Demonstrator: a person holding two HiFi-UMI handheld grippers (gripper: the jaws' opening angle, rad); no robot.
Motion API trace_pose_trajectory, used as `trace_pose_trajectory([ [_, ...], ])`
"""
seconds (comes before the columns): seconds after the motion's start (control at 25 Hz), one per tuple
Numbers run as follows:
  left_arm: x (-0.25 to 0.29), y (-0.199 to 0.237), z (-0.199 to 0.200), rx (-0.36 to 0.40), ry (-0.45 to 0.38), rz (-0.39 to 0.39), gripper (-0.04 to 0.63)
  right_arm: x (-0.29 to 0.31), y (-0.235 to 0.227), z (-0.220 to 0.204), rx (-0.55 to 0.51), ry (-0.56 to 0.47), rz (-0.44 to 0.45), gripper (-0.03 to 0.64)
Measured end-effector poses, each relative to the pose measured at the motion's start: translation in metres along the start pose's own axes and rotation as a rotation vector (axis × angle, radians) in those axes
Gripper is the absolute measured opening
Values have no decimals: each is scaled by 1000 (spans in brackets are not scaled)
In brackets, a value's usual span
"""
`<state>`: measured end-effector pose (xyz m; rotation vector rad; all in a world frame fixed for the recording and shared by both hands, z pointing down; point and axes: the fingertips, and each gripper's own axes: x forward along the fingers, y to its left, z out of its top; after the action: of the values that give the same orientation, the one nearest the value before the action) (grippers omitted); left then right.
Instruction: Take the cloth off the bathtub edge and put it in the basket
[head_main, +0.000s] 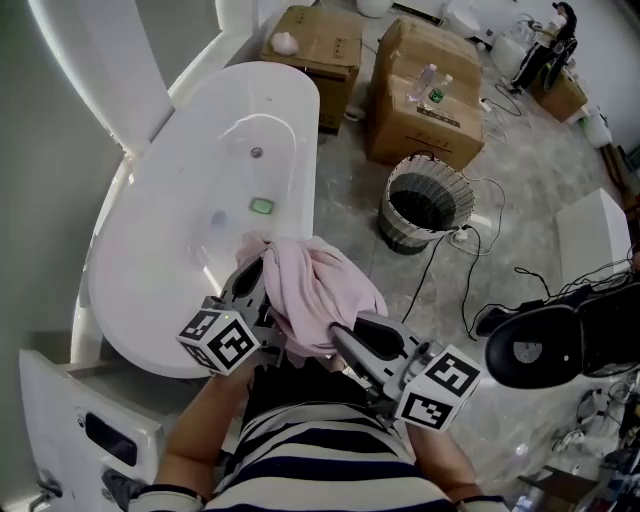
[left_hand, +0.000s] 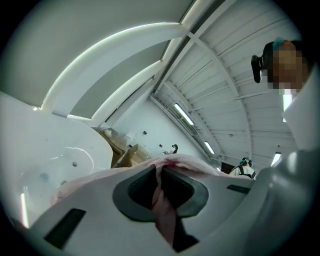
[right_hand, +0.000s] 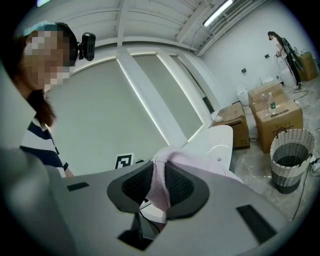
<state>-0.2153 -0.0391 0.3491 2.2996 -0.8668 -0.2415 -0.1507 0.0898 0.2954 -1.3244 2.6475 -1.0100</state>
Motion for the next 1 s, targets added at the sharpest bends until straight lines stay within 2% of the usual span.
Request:
trace_pose_trajectory([
  [0.16,23,-30,10,-26,-17,-89,40,-10,-10,16,-2,-44,14,91],
  [0.32,52,-54,13,-76,-18,-135,40,-22,-20,42,-23,-89,40,91],
  [0.52,91,-85,16,-100,-25,-206,40,-37,-36,70,-71,-135,58,91],
  [1.0,199,-169,25,-118,-42,-331,40,-96,-100,156,-187,-239,9,91],
])
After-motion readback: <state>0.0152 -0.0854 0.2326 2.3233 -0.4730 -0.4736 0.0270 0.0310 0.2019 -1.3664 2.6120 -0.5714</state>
